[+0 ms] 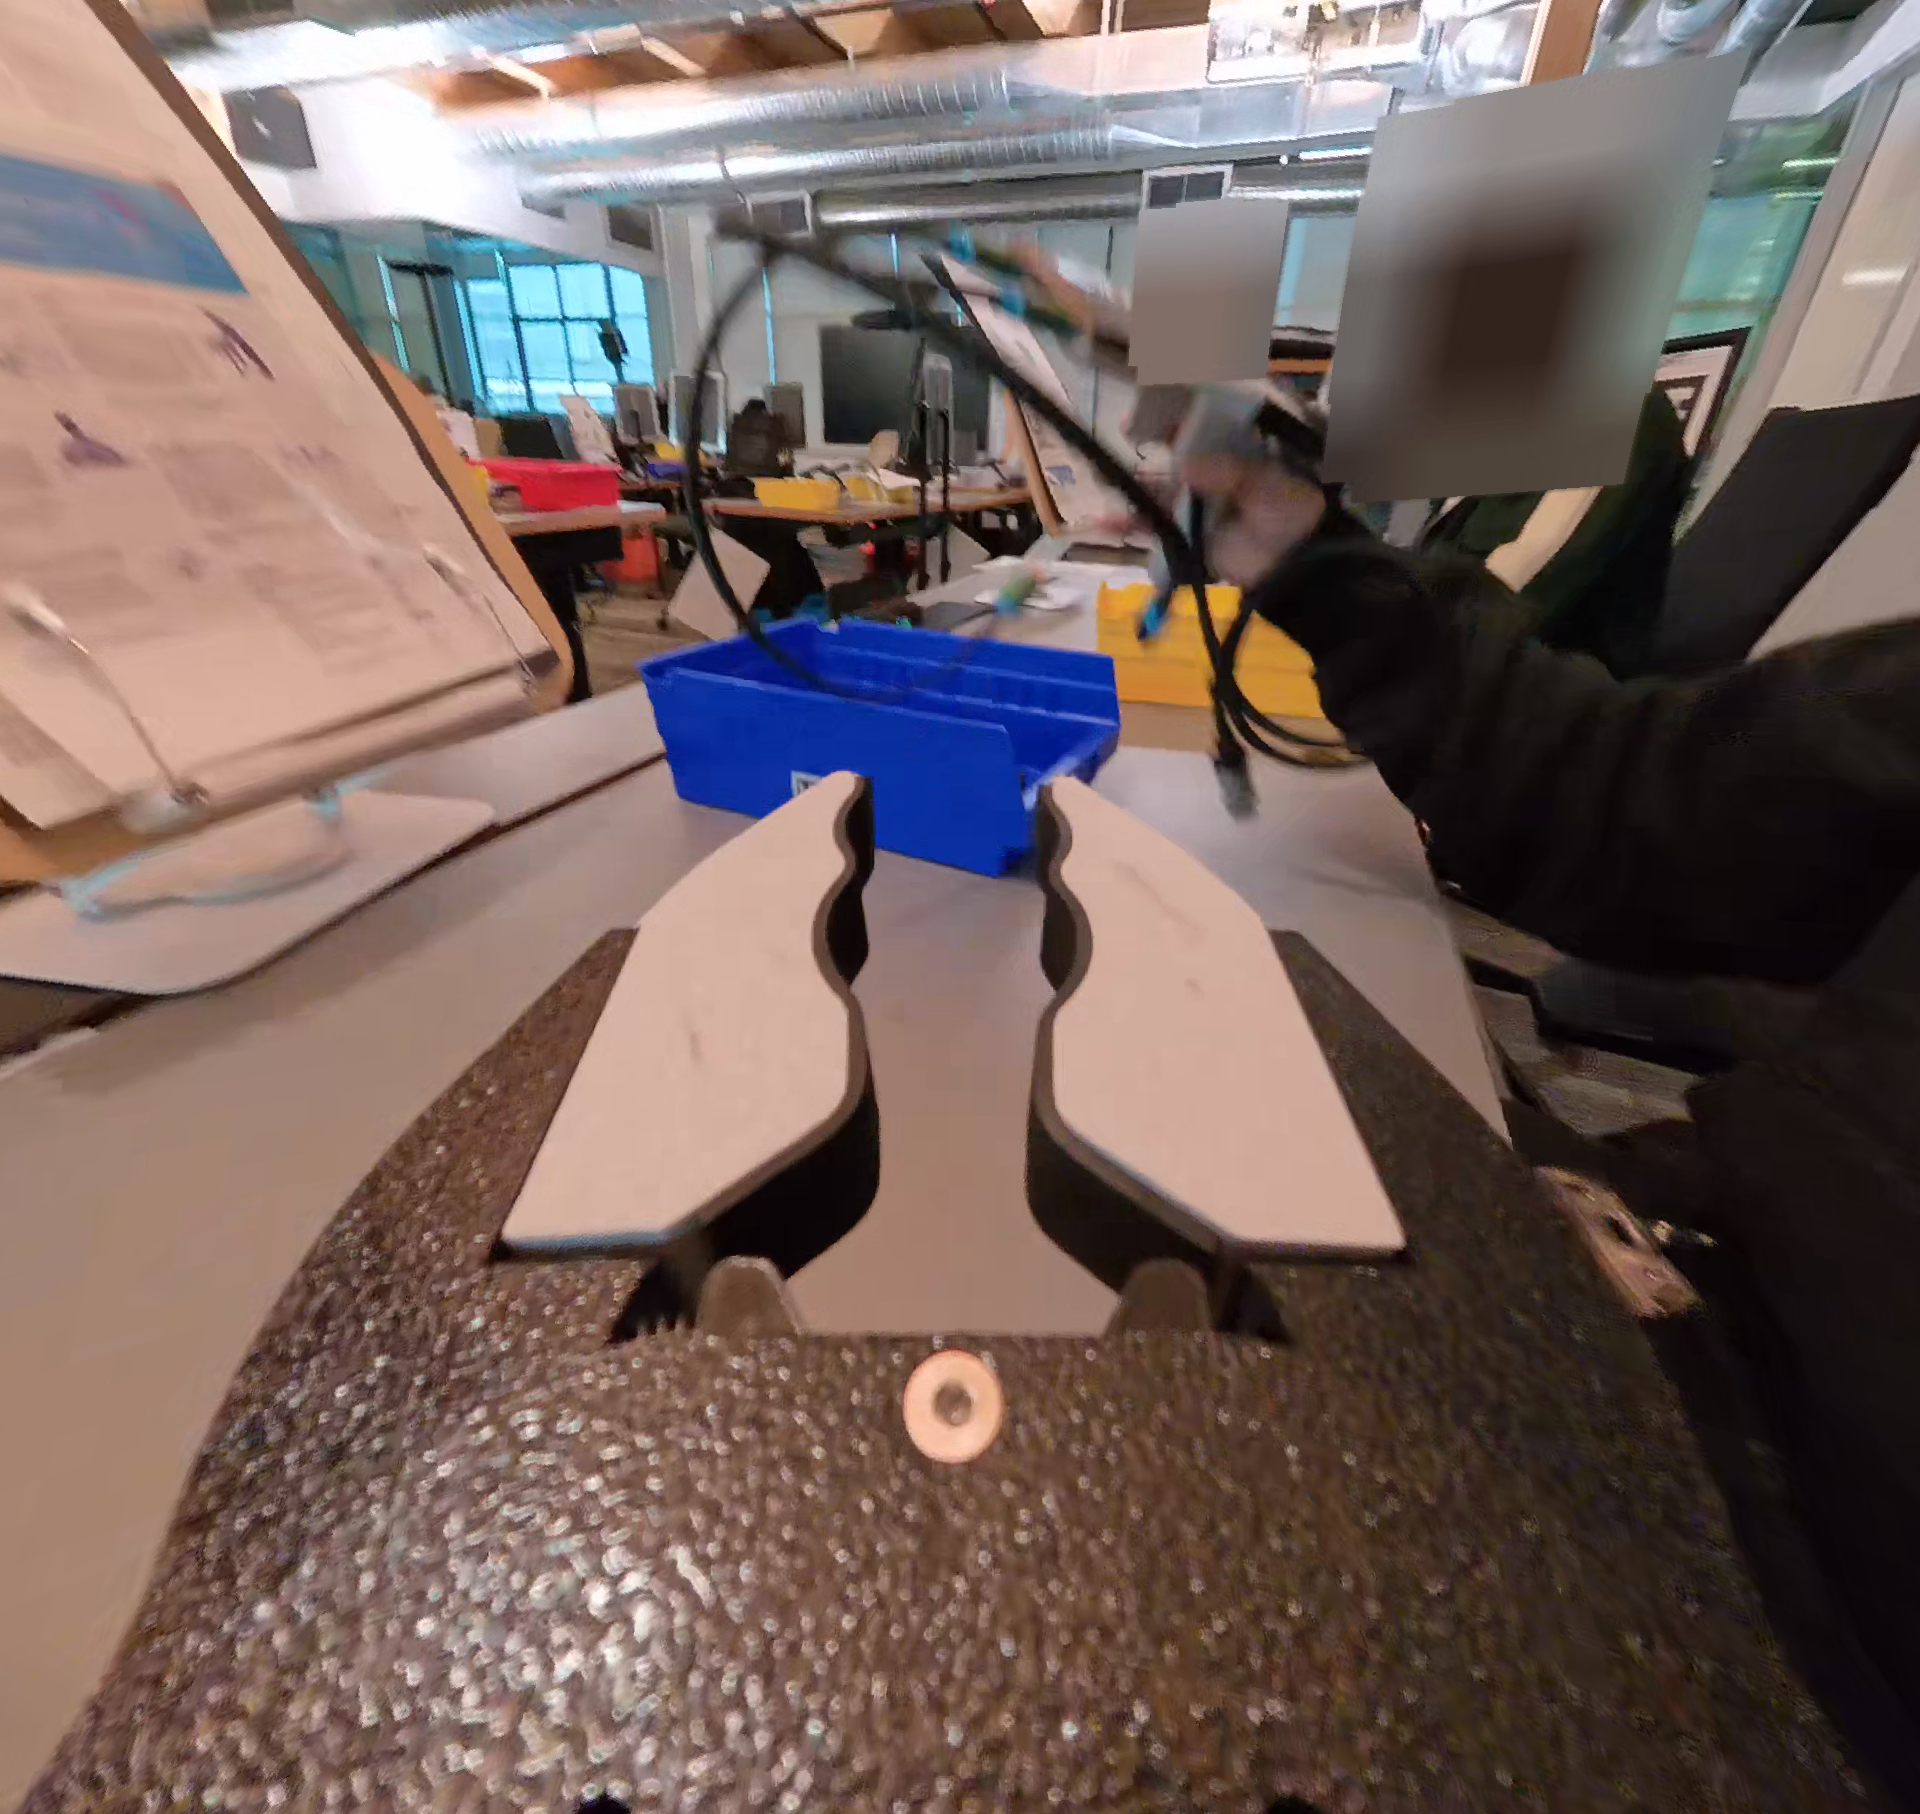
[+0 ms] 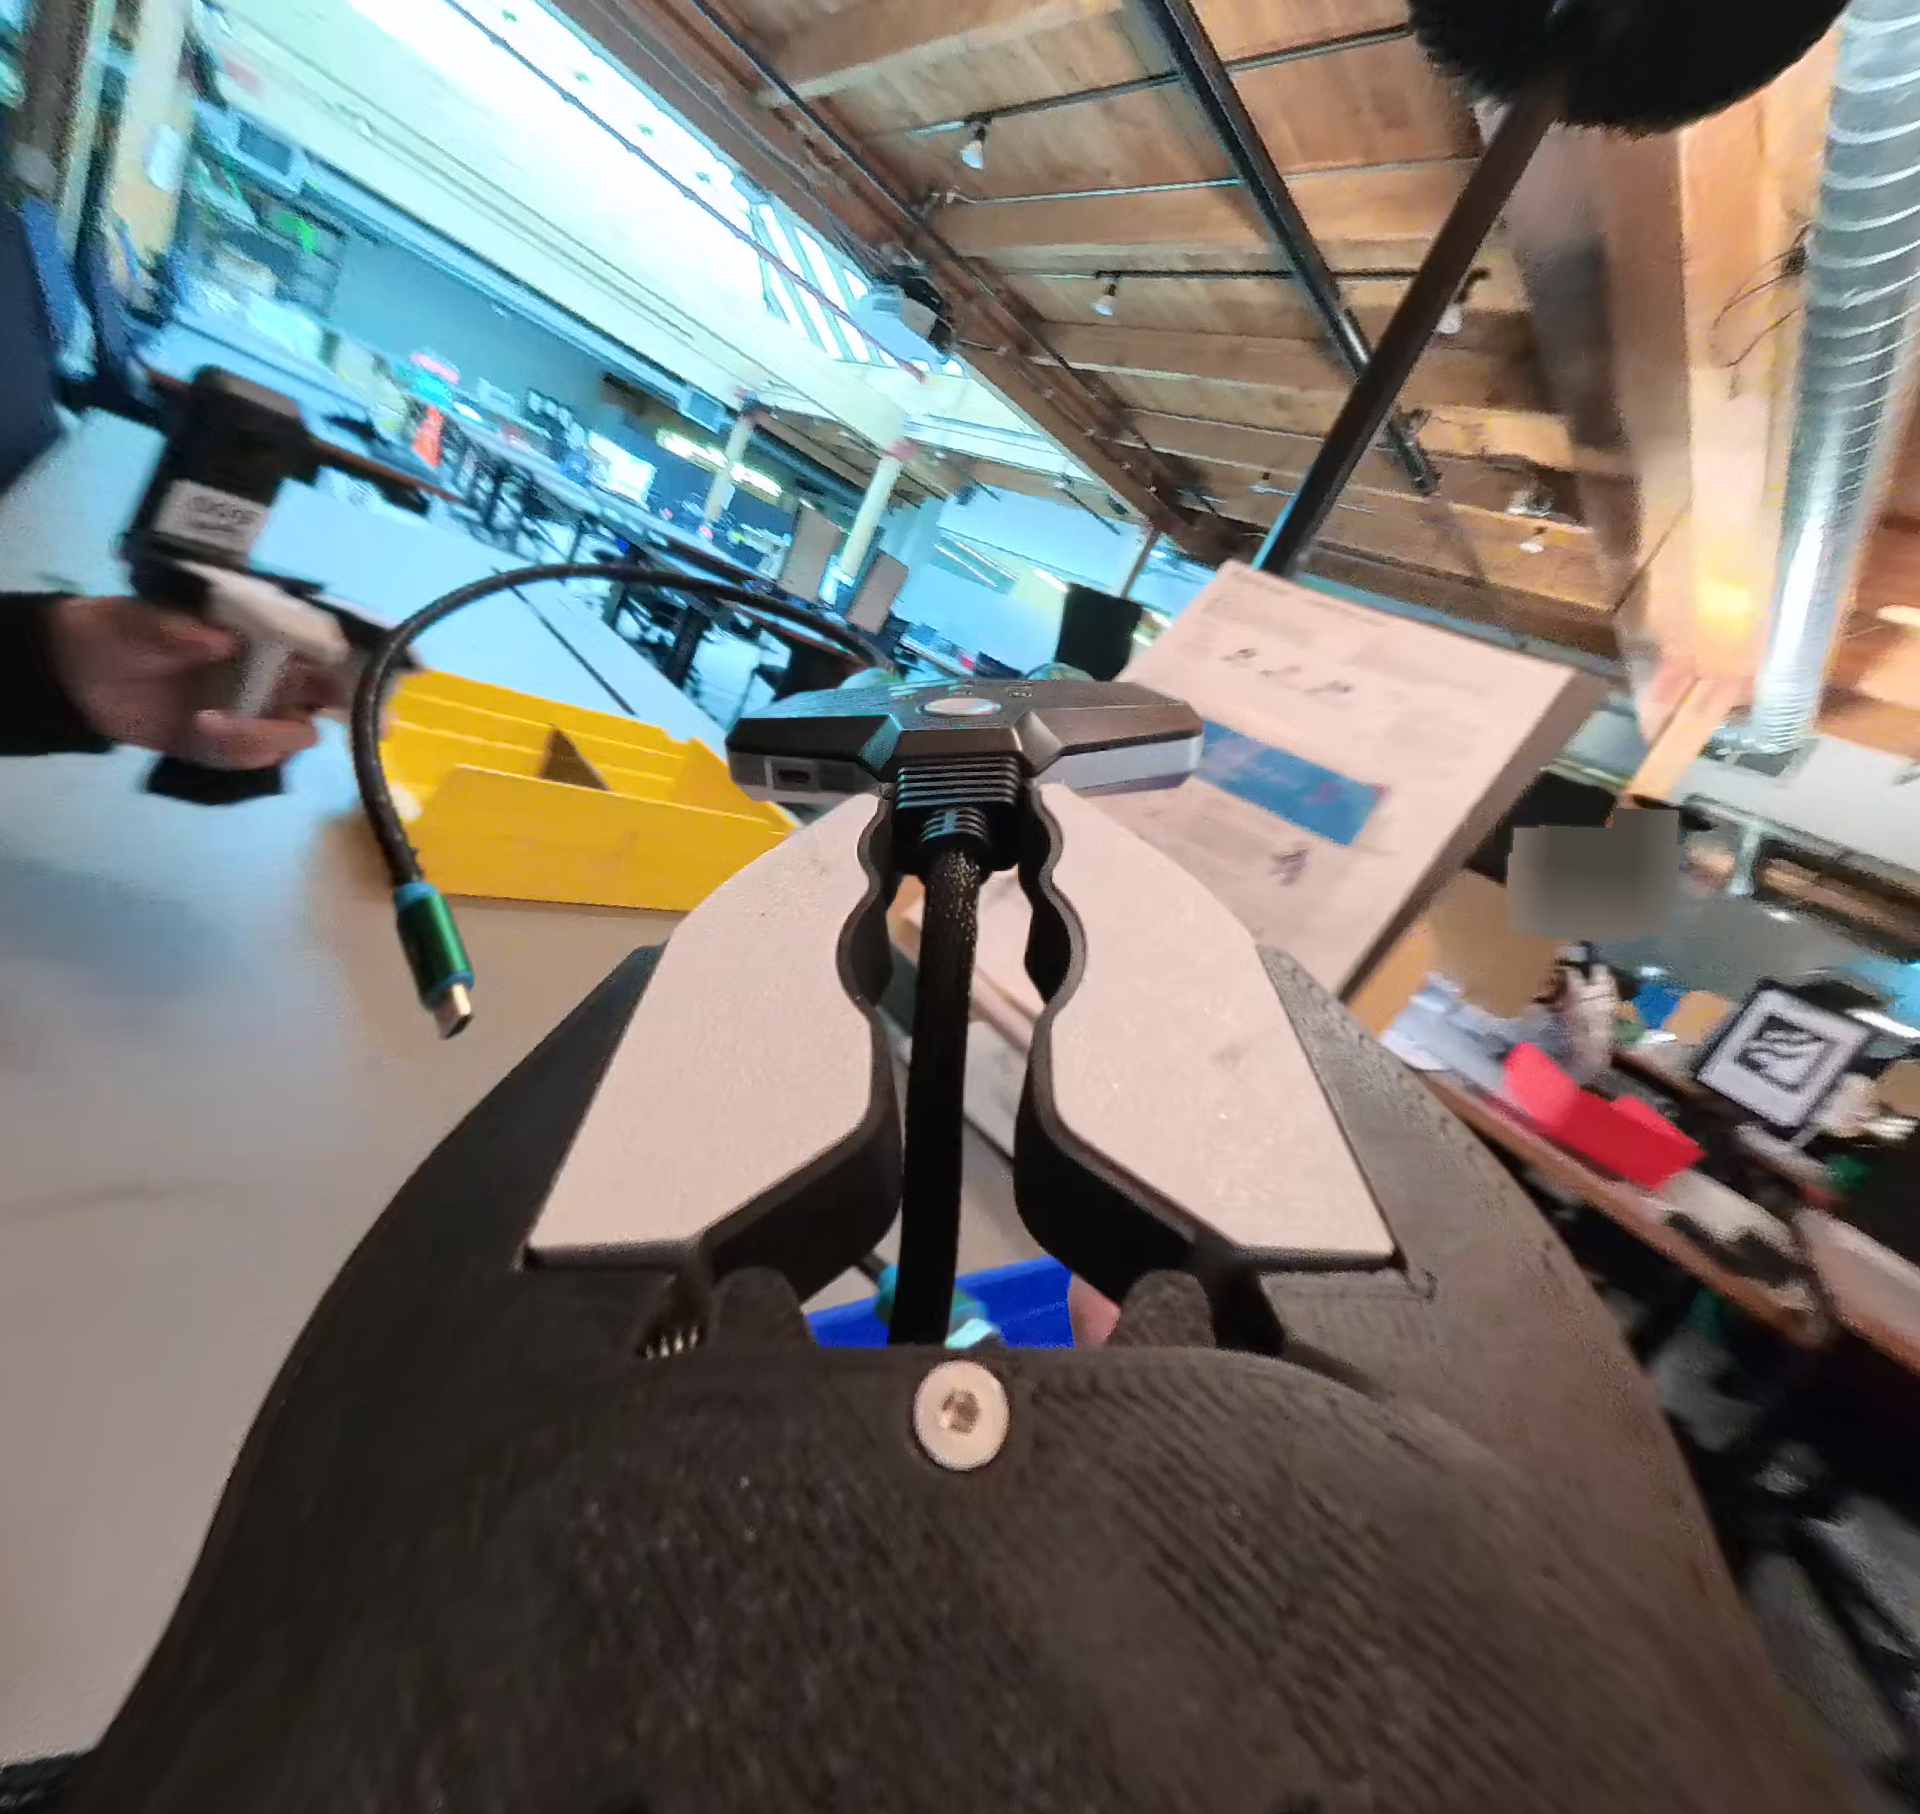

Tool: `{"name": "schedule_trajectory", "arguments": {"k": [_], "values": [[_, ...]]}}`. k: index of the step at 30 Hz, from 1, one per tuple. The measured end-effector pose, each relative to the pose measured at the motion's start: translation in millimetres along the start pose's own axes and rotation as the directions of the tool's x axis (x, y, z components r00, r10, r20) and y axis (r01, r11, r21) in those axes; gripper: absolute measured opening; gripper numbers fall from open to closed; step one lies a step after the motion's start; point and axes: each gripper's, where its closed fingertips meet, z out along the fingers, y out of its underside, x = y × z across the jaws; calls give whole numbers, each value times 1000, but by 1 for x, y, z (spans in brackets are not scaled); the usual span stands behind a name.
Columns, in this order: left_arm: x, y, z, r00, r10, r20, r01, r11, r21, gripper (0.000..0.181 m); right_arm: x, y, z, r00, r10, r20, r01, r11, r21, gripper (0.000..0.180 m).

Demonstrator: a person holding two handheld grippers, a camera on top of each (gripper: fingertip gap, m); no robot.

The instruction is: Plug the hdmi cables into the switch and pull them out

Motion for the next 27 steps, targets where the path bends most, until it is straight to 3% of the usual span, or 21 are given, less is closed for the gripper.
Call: {"name": "schedule_trajectory", "arguments": {"k": [5,10,14,18,23,27], "values": [[11,37,7,996,-55,-63,50,996,-77,28,71,-23,4,989,-147,-13,143,976,-163,22],[15,53,11,994,-73,-83,62,990,-126,28,118,-10,-7,959,-282,1,253,859,-445,23],[14,60,9,991,-100,-85,88,987,-131,28,135,3,-27,923,-379,67,324,670,-668,23],[11,66,9,988,-129,-80,118,985,-128,27,142,13,-45,889,-403,218,391,418,-820,23],[12,77,17,980,-171,-100,157,978,-140,27,123,45,-39,833,-239,498,533,108,-839,23],[15,84,24,977,-177,-120,156,974,-167,27,114,75,-12,773,-139,619,622,-27,-783,23]]}}
